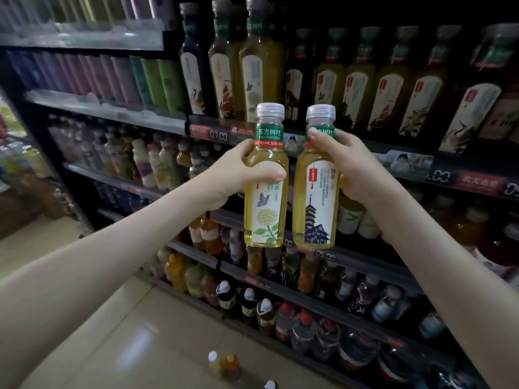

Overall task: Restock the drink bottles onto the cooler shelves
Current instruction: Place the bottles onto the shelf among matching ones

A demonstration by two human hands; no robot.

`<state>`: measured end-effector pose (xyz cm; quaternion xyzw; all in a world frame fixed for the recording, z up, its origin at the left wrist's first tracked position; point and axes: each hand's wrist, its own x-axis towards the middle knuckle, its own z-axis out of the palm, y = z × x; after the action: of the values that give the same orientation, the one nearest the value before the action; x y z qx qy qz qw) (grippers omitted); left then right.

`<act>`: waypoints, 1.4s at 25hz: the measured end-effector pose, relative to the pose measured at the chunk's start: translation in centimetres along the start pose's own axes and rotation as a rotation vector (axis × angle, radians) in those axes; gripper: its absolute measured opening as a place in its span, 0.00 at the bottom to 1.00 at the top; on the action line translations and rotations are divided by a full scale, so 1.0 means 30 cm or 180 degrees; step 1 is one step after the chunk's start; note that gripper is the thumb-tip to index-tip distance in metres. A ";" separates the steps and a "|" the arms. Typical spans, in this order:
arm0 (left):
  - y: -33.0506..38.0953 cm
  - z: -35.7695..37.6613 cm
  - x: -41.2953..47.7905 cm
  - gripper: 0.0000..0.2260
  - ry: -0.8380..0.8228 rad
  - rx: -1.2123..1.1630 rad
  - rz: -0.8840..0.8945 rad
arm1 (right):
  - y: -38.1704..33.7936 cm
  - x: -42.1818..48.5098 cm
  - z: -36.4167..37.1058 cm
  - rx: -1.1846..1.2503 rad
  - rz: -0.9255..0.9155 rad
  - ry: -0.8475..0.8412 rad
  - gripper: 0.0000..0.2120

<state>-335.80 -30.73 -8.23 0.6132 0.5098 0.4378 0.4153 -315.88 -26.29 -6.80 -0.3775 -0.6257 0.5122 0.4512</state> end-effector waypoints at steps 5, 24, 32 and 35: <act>0.015 -0.225 0.185 0.25 -0.0533 0.0034 0.0277 | -0.038 0.147 0.092 0.0266 -0.0127 0.0692 0.09; 0.123 -0.247 0.444 0.33 -0.0186 -0.0491 0.1021 | -0.179 0.274 -0.222 -0.0180 -0.1640 0.1738 0.19; 0.172 -0.169 0.427 0.26 -0.0047 0.0023 0.1427 | -0.148 0.436 -0.256 -0.0184 -0.0487 0.1815 0.27; 0.182 -0.151 0.425 0.23 0.0015 0.0160 0.1525 | -0.160 0.495 -0.212 -0.0369 -0.0327 0.1641 0.26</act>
<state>-337.49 -18.57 -0.32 0.7257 0.3615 0.5124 0.2830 -314.45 -11.42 0.97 -0.4885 -0.5369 0.3389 0.5986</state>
